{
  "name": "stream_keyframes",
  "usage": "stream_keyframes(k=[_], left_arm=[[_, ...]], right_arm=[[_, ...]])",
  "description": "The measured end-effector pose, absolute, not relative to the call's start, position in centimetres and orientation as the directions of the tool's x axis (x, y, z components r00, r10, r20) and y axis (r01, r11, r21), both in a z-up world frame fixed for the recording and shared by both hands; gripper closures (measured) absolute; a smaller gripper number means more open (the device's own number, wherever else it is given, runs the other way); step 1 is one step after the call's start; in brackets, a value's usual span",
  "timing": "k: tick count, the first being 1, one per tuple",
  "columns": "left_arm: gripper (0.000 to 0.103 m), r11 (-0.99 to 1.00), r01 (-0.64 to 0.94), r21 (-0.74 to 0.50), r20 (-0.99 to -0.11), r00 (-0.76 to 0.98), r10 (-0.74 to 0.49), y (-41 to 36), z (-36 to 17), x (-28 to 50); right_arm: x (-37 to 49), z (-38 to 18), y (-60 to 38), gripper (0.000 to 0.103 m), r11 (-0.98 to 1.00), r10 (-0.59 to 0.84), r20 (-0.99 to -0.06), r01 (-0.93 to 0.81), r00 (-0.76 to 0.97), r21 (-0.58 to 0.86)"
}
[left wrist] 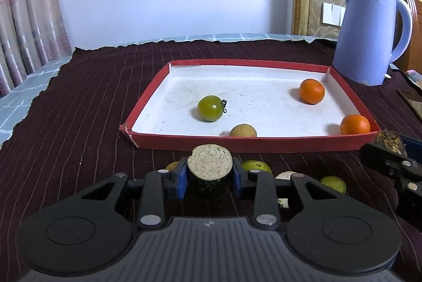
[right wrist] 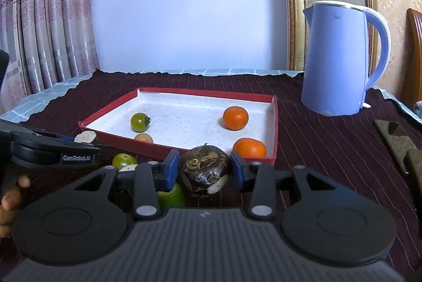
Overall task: Organize fruits
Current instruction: 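Carry the eggplant slice and taro piece over the tray with both grippers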
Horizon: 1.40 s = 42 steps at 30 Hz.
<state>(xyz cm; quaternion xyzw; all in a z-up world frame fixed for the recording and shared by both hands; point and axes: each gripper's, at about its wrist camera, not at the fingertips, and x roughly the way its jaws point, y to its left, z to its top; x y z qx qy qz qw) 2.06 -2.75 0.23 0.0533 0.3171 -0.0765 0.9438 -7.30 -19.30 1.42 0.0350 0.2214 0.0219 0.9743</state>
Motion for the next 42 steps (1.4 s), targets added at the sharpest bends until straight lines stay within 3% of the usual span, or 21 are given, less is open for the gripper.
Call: stream_keyframes(k=[42], left_arm=[[0.071,0.983,0.147,0.108,-0.626,0.779,-0.048,-4.4,1.3,6.7]], right_arm=[[-3.0,3.8,-18.7,0.064,0.998,0.065,-0.404,-0.059,0.912,0.028]])
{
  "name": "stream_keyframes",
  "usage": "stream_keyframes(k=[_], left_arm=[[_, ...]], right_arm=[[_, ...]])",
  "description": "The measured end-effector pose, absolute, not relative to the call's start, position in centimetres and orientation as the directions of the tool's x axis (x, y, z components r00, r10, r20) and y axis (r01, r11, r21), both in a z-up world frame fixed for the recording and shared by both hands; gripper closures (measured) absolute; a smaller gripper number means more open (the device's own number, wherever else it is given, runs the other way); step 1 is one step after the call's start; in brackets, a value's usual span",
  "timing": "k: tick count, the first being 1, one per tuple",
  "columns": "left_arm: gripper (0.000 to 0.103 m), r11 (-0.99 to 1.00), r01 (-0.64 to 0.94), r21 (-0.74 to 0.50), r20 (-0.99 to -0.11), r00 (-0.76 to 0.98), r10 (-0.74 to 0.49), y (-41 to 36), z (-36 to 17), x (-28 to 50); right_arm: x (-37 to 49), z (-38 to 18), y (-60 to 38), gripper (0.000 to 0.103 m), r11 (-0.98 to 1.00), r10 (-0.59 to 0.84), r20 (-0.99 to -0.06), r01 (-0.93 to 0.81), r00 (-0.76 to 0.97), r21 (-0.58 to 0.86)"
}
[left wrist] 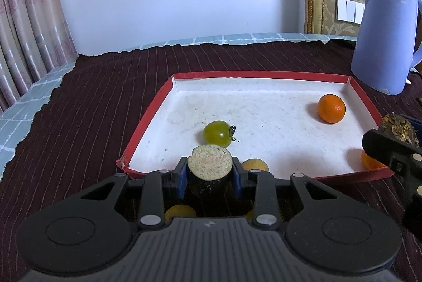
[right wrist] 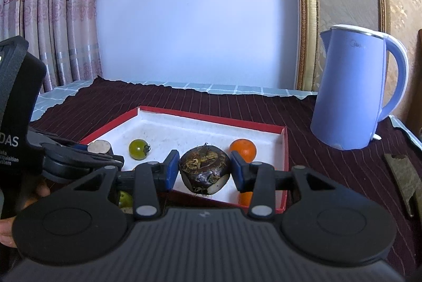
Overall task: Organize fruits
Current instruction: 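Carry the eggplant slice and taro piece over the tray with both grippers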
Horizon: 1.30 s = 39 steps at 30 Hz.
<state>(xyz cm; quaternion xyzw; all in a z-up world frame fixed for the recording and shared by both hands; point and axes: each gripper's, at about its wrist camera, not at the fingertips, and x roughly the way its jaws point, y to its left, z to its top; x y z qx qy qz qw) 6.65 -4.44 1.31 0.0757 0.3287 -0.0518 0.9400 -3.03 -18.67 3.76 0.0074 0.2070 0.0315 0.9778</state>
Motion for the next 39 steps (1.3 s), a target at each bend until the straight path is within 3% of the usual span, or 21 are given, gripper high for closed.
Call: stream_keyframes(k=[39], left_arm=[[0.071,0.976,0.136,0.171,-0.620,0.784,0.000,-6.1,2.0,10.9]], right_arm=[[1.0,3.8,-19.1,0.064,0.998,0.058,-0.417,-0.056,0.907,0.017]])
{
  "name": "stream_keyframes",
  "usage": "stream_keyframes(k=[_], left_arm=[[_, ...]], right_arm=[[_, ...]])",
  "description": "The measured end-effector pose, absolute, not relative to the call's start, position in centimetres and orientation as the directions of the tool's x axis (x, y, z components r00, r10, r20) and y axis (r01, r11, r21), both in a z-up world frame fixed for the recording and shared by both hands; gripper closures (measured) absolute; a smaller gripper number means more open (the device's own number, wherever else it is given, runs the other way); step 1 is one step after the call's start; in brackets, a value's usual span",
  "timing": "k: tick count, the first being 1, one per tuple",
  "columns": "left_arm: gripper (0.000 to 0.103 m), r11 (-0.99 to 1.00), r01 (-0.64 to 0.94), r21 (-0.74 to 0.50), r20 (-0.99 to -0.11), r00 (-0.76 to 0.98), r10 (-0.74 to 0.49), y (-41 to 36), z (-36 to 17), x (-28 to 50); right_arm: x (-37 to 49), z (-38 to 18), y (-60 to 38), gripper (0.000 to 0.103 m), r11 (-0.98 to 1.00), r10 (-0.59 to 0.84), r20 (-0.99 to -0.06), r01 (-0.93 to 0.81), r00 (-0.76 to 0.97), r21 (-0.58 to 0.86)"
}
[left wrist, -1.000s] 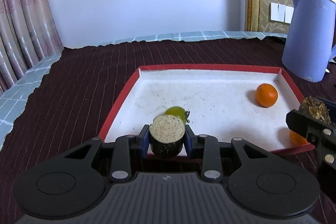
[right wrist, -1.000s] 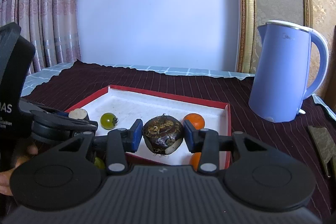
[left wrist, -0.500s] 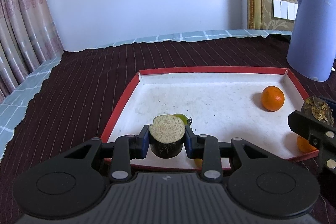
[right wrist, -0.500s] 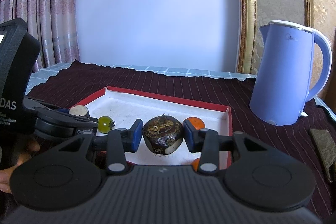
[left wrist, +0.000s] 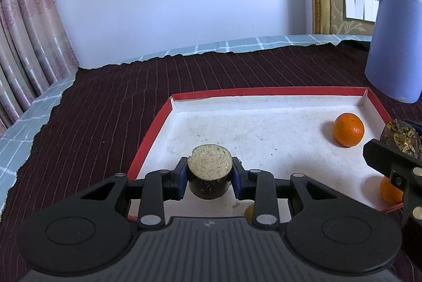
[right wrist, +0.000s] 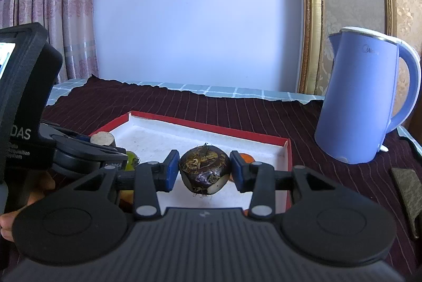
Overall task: Organize fruits
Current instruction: 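Carry the eggplant slice and taro piece over the tray with both grippers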
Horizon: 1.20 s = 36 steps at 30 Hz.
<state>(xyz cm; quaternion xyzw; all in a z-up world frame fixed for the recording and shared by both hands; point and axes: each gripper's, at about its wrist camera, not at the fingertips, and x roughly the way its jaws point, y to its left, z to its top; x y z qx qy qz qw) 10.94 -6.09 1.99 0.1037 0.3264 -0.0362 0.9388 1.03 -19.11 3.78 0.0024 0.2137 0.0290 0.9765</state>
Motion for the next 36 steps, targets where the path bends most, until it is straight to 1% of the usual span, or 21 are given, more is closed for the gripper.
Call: stream_keyframes(k=[9,36], left_arm=[[0.071,0.978,0.131,0.163,-0.640,0.768,0.004,-6.3,1.7,12.3],[0.071,0.976,0.123,0.180,-0.639,0.769,0.021,-7.3,1.8,15.2]], right_arm=[[1.9,3.9,-19.3,0.064,0.999,0.050,-0.423,-0.046,0.905,0.018],[5.1,3.7,-20.1,0.064,0.999,0.033,-0.440,-0.025,0.897,0.025]])
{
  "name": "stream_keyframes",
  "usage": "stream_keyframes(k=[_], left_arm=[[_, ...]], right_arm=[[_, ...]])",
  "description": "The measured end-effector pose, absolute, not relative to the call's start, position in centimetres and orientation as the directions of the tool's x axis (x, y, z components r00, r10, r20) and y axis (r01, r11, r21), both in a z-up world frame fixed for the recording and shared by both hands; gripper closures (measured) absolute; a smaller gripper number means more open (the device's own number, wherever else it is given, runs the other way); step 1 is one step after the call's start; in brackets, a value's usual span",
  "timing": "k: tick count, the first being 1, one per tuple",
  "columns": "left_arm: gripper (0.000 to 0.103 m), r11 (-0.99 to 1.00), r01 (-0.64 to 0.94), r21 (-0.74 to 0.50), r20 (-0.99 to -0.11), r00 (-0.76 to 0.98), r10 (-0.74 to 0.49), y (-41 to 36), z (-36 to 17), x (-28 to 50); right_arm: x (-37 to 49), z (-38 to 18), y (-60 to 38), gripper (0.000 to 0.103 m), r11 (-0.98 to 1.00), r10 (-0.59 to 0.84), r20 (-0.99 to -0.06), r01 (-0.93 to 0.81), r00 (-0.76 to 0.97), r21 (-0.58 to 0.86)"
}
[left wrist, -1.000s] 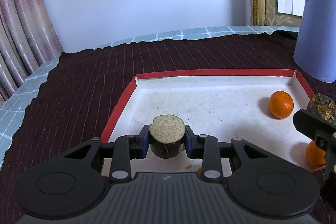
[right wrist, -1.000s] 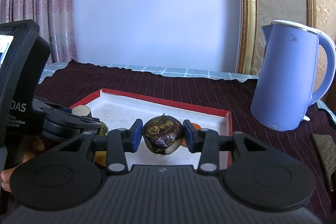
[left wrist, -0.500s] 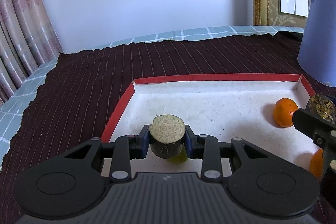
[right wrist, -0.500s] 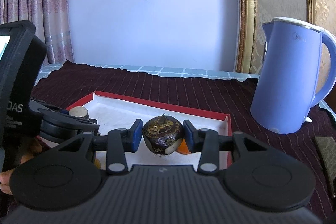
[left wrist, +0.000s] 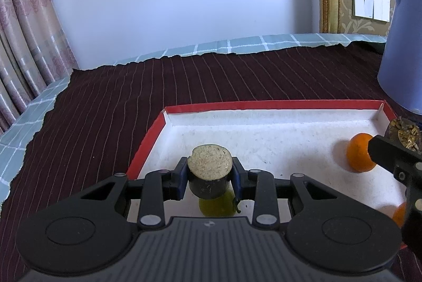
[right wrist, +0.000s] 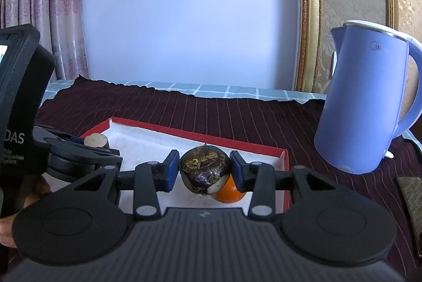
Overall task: Organize fruits
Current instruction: 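Carry the eggplant slice and taro piece over the tray with both grippers, then open both grippers to drop the eggplant slice and taro piece into the tray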
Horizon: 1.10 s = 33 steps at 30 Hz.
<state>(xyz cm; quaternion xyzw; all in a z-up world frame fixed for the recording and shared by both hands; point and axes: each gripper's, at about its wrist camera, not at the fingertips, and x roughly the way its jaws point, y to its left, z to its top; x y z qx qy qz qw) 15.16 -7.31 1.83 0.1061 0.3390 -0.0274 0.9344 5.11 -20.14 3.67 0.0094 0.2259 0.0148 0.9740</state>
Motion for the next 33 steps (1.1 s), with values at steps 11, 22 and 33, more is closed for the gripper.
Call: stream_keyframes(k=[11,22,33], left_arm=[[0.071,0.975,0.117,0.188,-0.642,0.766,0.032,-7.6,1.8,15.9],[0.071,0.974,0.114,0.193,-0.643,0.765,0.038,-8.0,1.7,16.9],[0.071,0.976,0.134,0.170,-0.659,0.752,0.012,-8.8,1.8,18.8]], right_arm=[[6.0,3.3,-20.4,0.064,1.000,0.023,-0.453,-0.012,0.891,0.027],[8.5,2.6,-20.8,0.064,1.000,-0.002,-0.497,0.012,0.868,0.017],[9.9,2.1,-21.0,0.054,0.999,-0.025,-0.520,0.032,0.854,0.005]])
